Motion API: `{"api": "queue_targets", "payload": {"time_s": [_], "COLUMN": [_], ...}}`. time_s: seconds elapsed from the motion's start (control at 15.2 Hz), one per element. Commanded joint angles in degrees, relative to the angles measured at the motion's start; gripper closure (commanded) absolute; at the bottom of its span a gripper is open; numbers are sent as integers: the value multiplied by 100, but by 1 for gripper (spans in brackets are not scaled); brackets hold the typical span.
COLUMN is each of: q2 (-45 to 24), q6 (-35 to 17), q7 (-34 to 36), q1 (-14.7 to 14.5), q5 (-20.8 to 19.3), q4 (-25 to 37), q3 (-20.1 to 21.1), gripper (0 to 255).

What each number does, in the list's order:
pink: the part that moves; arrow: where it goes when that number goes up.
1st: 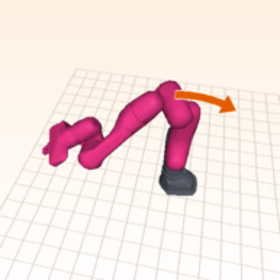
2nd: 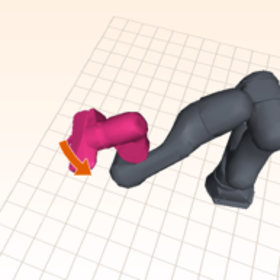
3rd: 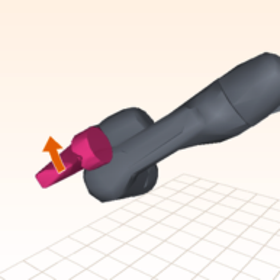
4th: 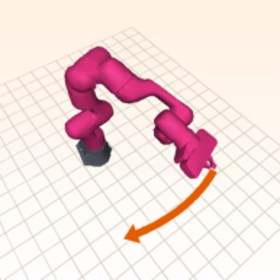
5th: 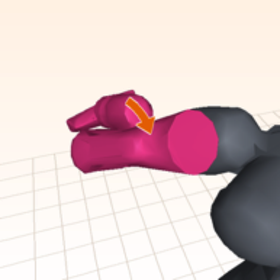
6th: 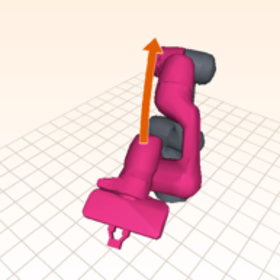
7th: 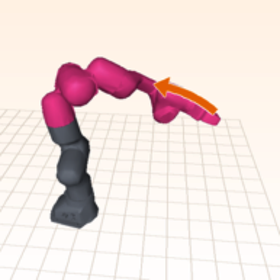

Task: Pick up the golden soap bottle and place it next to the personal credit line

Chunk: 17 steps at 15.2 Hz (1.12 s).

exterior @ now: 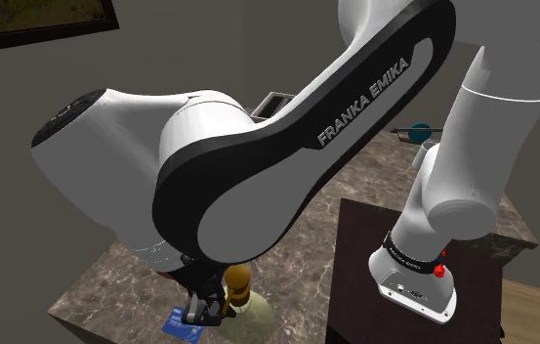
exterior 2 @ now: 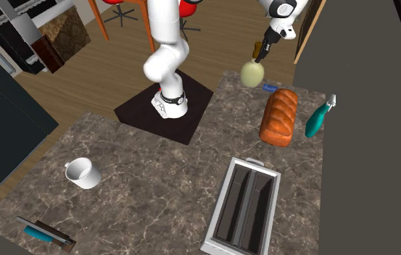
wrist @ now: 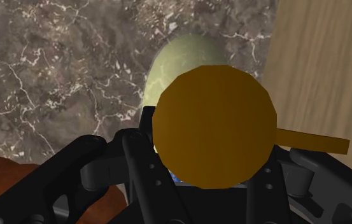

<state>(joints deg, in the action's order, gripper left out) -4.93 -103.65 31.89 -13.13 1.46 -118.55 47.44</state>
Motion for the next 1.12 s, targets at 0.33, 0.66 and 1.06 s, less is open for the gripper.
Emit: {"api": "queue_targets", "payload": {"time_s": [0.33, 0.66, 1.06], "q2": [1, -3, -45], "q6": [-3, 382, 726], "q7": [0, 4, 28], "q1": [0, 4, -3], "q5": [0, -7, -37], "q4": [-1, 386, 760], "q3": [0, -4, -5], "gripper": [0, 0, 0]}}
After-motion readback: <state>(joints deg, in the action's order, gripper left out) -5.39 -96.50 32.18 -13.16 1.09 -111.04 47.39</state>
